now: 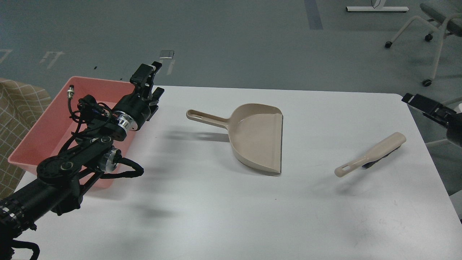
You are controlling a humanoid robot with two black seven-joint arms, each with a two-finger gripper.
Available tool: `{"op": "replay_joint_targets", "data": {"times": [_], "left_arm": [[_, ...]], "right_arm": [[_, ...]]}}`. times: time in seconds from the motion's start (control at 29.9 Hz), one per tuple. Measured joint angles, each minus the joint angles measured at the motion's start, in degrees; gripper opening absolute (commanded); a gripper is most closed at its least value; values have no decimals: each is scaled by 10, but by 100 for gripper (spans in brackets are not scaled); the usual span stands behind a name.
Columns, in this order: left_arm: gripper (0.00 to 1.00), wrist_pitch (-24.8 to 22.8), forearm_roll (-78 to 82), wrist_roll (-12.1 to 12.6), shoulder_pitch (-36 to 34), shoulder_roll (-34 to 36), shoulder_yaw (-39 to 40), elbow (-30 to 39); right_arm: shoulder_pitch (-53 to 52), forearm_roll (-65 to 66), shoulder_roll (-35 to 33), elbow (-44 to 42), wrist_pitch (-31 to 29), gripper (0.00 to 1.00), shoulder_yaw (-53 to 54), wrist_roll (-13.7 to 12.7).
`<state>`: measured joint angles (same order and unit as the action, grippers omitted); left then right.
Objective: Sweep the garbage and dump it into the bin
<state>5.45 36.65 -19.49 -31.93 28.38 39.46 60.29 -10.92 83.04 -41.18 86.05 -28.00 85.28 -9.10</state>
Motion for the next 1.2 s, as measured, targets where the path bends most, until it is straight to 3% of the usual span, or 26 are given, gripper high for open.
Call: {"op": "replay_joint_targets", "data": {"times": [0.2,0.43,0.87,1.07,1.2], "left_arm": [[98,-3,-40,0,-14,48,8,18],[98,-24,-74,-2,-40,69,59,29],[98,-46,-169,0,-86,60,92,29],[98,-52,-182,-1,-85,71,122,23],[98,-68,-185,-3,-61,82,143,21]], "right_arm": [[-9,-20,44,-4,0,100,65,-1],[-63,-114,166,-56,22,100,140,0],[-89,-281,212,-77,79,100,146,6],[-105,-307,227,-95,86,100,147,6],[-115,-318,279,-98,103,100,149,7]]}}
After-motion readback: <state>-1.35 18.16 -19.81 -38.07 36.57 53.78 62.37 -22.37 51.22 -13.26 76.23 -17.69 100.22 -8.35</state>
